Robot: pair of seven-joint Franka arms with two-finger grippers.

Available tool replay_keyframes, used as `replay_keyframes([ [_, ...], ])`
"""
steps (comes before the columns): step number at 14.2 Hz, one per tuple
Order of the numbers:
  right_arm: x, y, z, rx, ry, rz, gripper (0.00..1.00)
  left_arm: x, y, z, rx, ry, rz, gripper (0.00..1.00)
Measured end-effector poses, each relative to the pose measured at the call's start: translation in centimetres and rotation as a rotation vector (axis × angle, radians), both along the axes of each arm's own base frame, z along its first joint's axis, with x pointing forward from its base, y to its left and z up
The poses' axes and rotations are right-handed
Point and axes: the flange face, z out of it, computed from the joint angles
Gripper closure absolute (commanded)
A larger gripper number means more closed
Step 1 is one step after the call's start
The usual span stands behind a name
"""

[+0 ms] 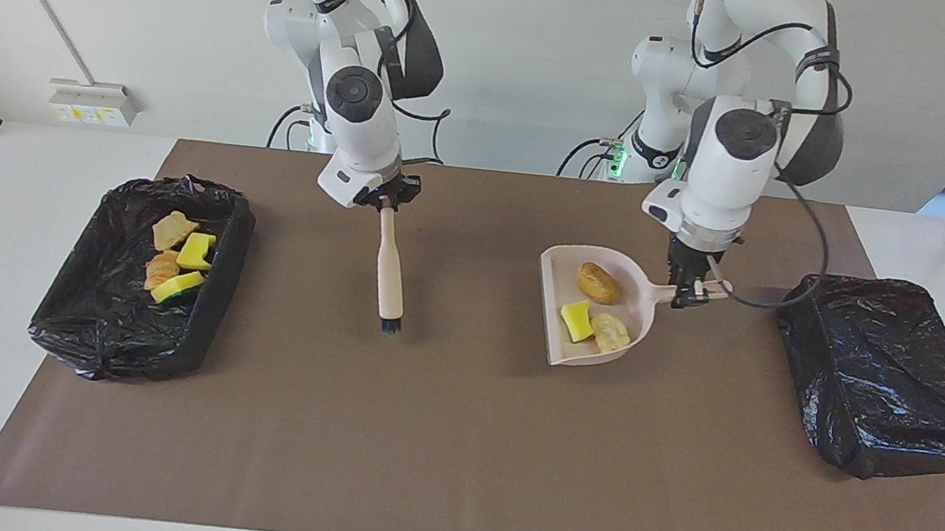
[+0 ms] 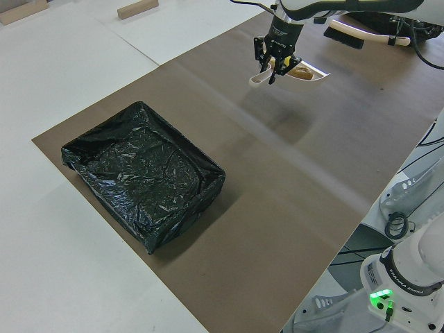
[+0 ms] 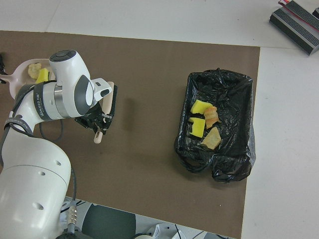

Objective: Sweep and dump trash in bin
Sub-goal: 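Carry the loaded dustpan to the bin nearest the left gripper and tip it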

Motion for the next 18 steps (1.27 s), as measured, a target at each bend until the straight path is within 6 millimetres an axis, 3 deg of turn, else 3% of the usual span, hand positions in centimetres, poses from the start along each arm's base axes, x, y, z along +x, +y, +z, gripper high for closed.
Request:
replay_keyframes([
  [3, -4.5, 7.3, 0.6, -0.008, 0.037, -0.039, 1.00, 0.8, 11.1, 3.4, 0.002, -0.041, 0.020, 1.00],
  [6, -9.0, 13.5, -0.2, -0.021, 0.022, -0.075, 1.00, 0.8, 19.7, 5.5, 0.005, -0.071, 0.057, 1.00],
  [8, -11.1, 15.4, -1.7, -0.022, -0.001, -0.062, 1.00, 0.7, 26.7, 7.2, 0.008, -0.086, 0.073, 1.00],
  [11, -12.8, 15.8, -3.8, -0.033, -0.009, -0.046, 1.00, 1.5, 36.8, 8.7, 0.046, -0.098, 0.100, 1.00],
  [12, -12.9, 15.7, -4.2, -0.036, -0.007, -0.054, 1.00, 2.1, 39.0, 8.6, 0.079, -0.096, 0.091, 1.00],
  [14, -12.5, 15.5, -4.8, -0.023, -0.030, -0.081, 1.00, 3.7, 40.9, 7.7, 0.207, -0.073, 0.047, 1.00],
  [18, -11.7, 15.5, -6.8, 0.015, -0.043, -0.112, 1.00, 5.9, 40.9, 6.6, 0.482, -0.016, -0.053, 1.00],
])
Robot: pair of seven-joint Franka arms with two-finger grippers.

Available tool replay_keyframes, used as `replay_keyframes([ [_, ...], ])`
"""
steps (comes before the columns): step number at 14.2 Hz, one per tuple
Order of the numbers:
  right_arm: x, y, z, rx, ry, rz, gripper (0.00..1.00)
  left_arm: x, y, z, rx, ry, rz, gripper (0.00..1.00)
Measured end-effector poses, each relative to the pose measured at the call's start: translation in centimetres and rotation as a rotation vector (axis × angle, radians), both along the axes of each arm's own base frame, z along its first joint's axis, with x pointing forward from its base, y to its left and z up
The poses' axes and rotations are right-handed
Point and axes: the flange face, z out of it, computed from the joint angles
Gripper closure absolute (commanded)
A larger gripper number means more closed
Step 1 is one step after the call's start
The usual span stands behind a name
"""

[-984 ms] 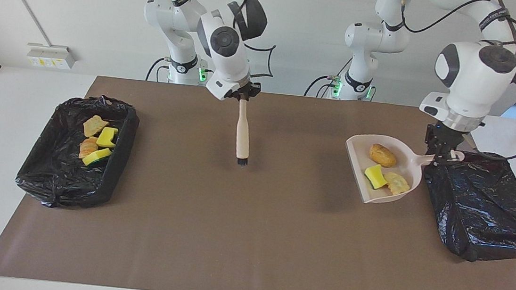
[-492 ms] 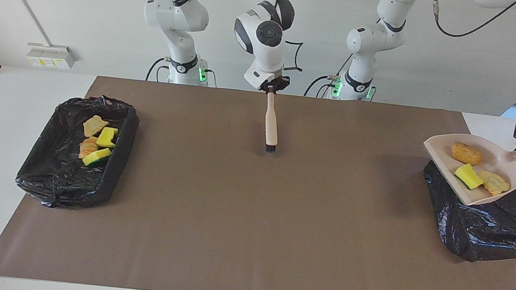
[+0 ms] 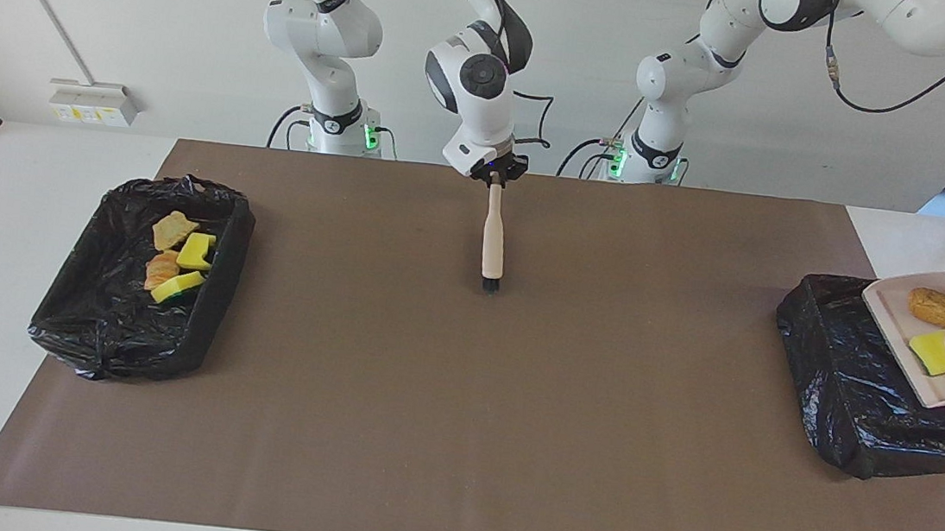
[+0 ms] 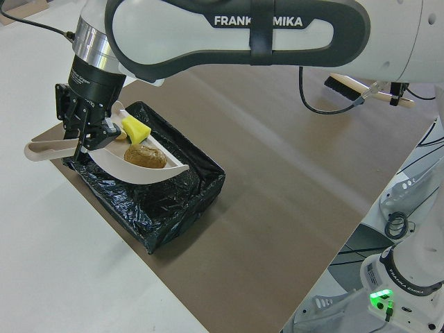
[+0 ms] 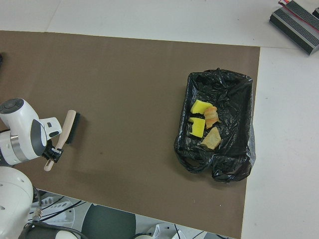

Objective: Sweep and dump trash in bin
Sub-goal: 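Carry the loaded dustpan to the bin nearest the left gripper and tip it, then bring the empty dustpan back to the table center with the left gripper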

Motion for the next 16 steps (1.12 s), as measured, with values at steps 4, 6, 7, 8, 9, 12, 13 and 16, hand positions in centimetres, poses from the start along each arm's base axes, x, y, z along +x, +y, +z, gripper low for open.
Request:
replay_keyframes([
  [4, 0.1, 0.1, -0.5, 0.004, 0.010, -0.001, 1.00, 0.9, -1.6, -0.3, 0.129, 0.038, -0.029, 1.00],
  [6, 0.0, 0.1, -0.5, 0.005, 0.010, 0.001, 1.00, 1.0, -1.7, -0.1, 0.199, 0.048, -0.026, 1.00],
  [7, 0.0, 0.1, -0.5, 0.005, 0.011, 0.002, 0.95, 0.8, -1.4, 0.1, 0.218, 0.053, -0.026, 1.00],
  [8, 0.0, 0.1, -0.6, 0.005, 0.013, 0.003, 0.80, 0.6, -1.0, 0.5, 0.241, 0.057, -0.024, 1.00],
  [9, 0.0, 0.1, -0.7, 0.005, 0.016, 0.004, 0.49, 0.2, -0.8, 1.2, 0.260, 0.055, -0.022, 1.00],
  [12, 0.0, 0.1, -0.9, 0.011, 0.017, 0.025, 0.00, -0.9, -1.4, 4.2, 0.277, 0.042, 0.001, 1.00],
  [13, 0.0, 0.1, -0.8, 0.017, 0.013, 0.039, 0.00, -1.2, -2.5, 5.1, 0.267, 0.049, 0.012, 1.00],
  [16, 1.2, -0.2, 0.0, 0.032, -0.013, 0.054, 0.00, -0.2, -8.6, 5.2, 0.171, 0.052, 0.004, 1.00],
])
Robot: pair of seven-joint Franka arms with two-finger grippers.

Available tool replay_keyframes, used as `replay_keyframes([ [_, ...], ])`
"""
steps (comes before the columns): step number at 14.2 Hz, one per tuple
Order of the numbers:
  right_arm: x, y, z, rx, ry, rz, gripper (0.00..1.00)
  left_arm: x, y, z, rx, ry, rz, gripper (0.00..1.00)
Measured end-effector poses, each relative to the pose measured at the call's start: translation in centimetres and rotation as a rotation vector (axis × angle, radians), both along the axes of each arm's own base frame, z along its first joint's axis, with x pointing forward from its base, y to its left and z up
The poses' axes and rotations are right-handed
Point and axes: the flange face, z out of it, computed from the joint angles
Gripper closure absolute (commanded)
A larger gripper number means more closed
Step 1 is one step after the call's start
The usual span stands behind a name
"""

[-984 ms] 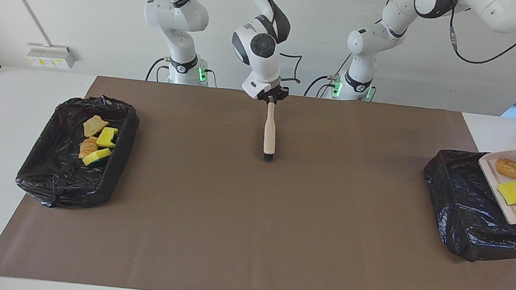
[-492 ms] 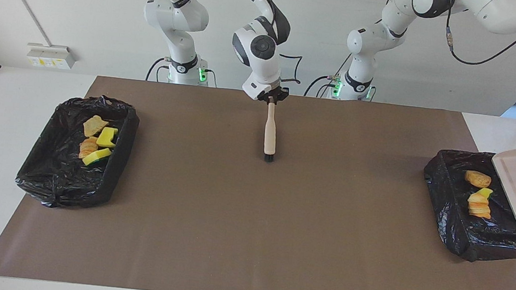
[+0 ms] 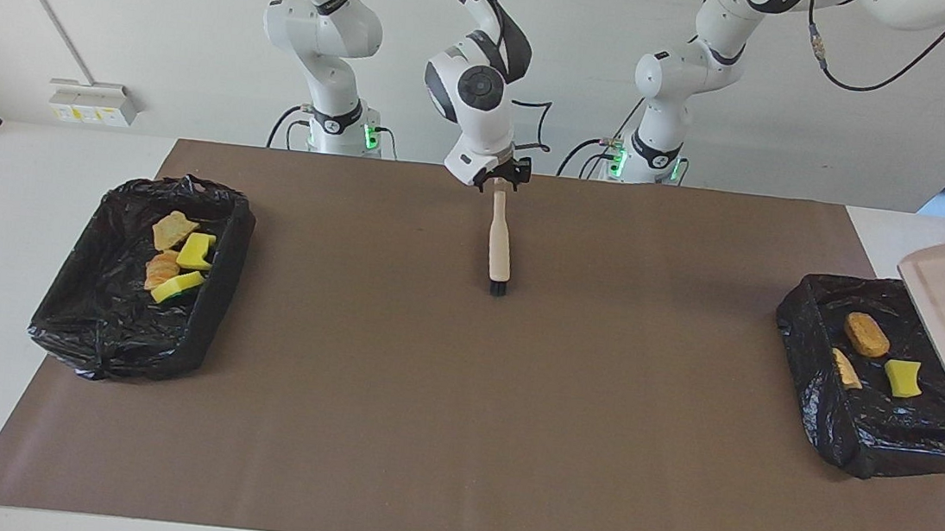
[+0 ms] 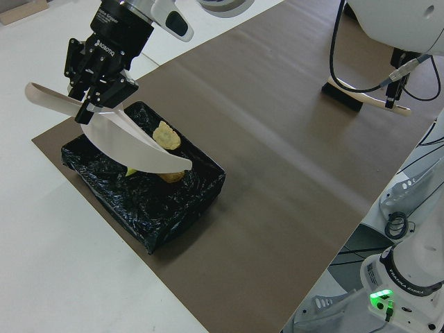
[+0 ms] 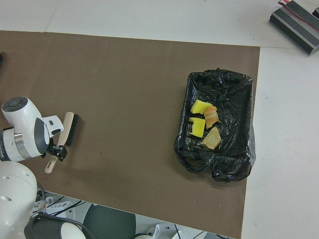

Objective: Sweep and dump trash in bin
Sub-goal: 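Bring the empty dustpan back to the table center with the left gripper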

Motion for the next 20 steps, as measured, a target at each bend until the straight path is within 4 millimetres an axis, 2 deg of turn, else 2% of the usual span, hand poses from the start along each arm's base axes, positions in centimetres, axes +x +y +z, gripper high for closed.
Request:
replay_keyframes([
  [3, 3.6, -2.4, 1.3, -0.017, -0.066, -0.021, 0.00, 1.5, -7.8, -2.8, -0.101, -0.033, 0.076, 1.00],
  [5, 7.2, -5.6, 2.3, -0.065, -0.139, -0.040, 0.00, 2.3, -13.6, -5.0, -0.164, -0.070, 0.158, 1.00],
  [7, 11.0, -9.8, 3.5, -0.116, -0.211, -0.062, 0.00, 2.7, -19.0, -7.5, -0.230, -0.120, 0.283, 1.00],
  [9, 14.8, -14.8, 4.7, -0.138, -0.262, -0.069, 0.00, 2.7, -24.6, -10.0, -0.319, -0.188, 0.455, 1.00],
  [12, 18.8, -22.8, 5.4, -0.151, -0.291, -0.096, 0.00, 2.0, -32.1, -12.9, -0.409, -0.273, 0.704, 1.00],
  [15, 21.7, -30.8, 7.9, -0.163, -0.345, -0.151, 0.00, 0.7, -40.5, -15.3, -0.480, -0.362, 0.998, 1.00],
  [17, 22.6, -35.6, 10.5, -0.187, -0.354, -0.160, 0.00, -0.4, -46.4, -16.9, -0.516, -0.428, 1.173, 1.00],
  [20, 22.0, -39.3, 16.2, -0.221, -0.309, -0.144, 0.00, -2.6, -52.6, -18.3, -0.533, -0.449, 1.346, 1.00],
])
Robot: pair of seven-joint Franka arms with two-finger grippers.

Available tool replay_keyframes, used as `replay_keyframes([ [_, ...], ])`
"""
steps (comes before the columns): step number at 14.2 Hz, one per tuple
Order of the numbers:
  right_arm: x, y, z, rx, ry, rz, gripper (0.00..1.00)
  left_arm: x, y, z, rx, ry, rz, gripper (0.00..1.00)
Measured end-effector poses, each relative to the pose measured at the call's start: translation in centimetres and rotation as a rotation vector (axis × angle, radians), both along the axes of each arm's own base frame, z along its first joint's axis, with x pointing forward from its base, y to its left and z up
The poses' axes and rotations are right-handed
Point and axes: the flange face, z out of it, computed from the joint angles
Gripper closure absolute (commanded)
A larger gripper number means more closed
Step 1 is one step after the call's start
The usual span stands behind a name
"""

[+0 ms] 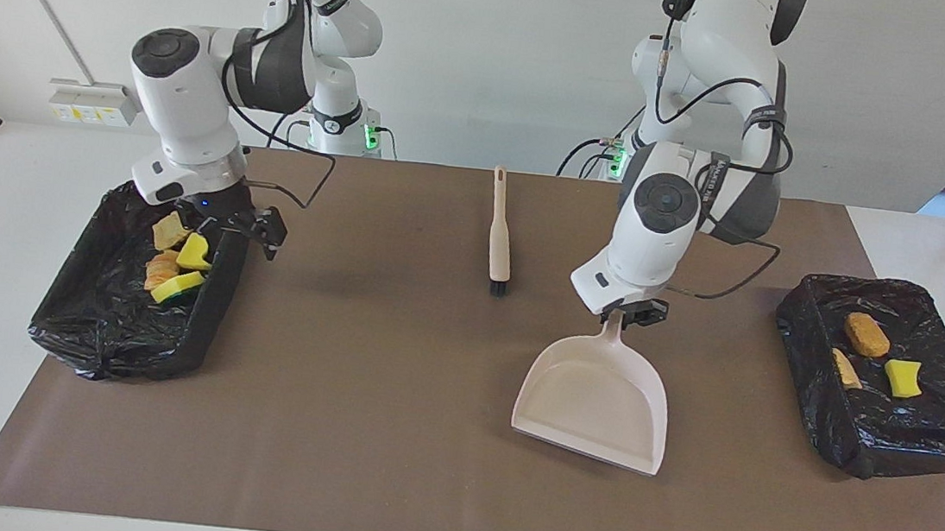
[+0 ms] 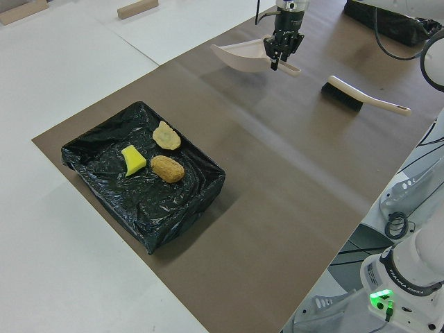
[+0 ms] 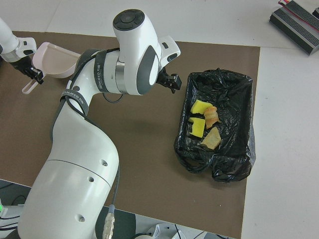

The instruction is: Sweep and dump trash in bin

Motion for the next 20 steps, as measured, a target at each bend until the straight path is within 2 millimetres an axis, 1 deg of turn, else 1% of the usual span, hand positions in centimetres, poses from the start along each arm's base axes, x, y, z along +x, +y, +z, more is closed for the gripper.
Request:
replay_keyframes([
  [2, -1.5, -1.6, 4.6, 0.000, 0.030, 0.016, 0.00, -1.4, -3.6, -1.3, -0.026, 0.005, 0.075, 1.00],
  [3, -2.6, -2.5, 6.9, 0.003, 0.050, 0.021, 0.00, -2.2, -5.8, -2.8, -0.024, 0.012, 0.077, 1.00],
  [5, -4.8, -4.3, 10.2, 0.013, 0.083, 0.012, 0.00, -3.0, -9.5, -5.3, -0.026, 0.006, 0.093, 1.00],
  [6, -5.6, -4.8, 11.7, 0.015, 0.084, 0.008, 0.00, -2.8, -10.6, -5.8, -0.027, -0.002, 0.112, 1.00],
  [7, -6.1, -5.0, 12.6, 0.017, 0.079, 0.006, 0.00, -2.4, -11.1, -5.6, -0.034, -0.012, 0.125, 1.00],
  [8, -6.4, -4.7, 13.1, 0.020, 0.075, 0.012, 0.00, -1.9, -11.1, -5.5, -0.037, -0.019, 0.133, 1.00],
  [10, -6.3, -3.9, 13.0, 0.021, 0.079, 0.034, 0.00, -1.4, -10.8, -5.3, -0.040, -0.026, 0.141, 1.00],
  [11, -6.2, -3.6, 12.8, 0.020, 0.083, 0.051, 0.00, -1.3, -10.7, -5.4, -0.039, -0.027, 0.143, 0.60],
  [12, -6.1, -3.4, 12.6, 0.020, 0.086, 0.058, 0.00, -1.3, -10.7, -5.4, -0.039, -0.027, 0.143, 0.10],
  [13, -6.0, -3.4, 12.5, 0.021, 0.088, 0.058, 0.00, -1.2, -10.8, -5.2, -0.041, -0.030, 0.143, 0.00],
  [15, -6.0, -3.7, 12.5, 0.021, 0.085, 0.055, 0.00, -0.8, -10.7, -4.2, -0.054, -0.048, 0.148, 0.00],
  [16, -6.0, -3.7, 12.5, 0.021, 0.083, 0.053, 0.00, -0.5, -10.2, -2.9, -0.063, -0.064, 0.156, 0.00],
  [17, -5.9, -3.8, 12.5, 0.021, 0.083, 0.051, 0.00, -0.2, -9.1, -1.3, -0.069, -0.078, 0.170, 0.00],
  [18, -5.9, -4.0, 12.4, 0.021, 0.084, 0.049, 0.00, -0.1, -7.4, 0.5, -0.072, -0.088, 0.192, 0.00],
  [20, -5.8, -4.2, 12.2, 0.031, 0.086, 0.043, 0.00, -0.4, -2.4, 3.6, -0.071, -0.097, 0.230, 0.00],
])
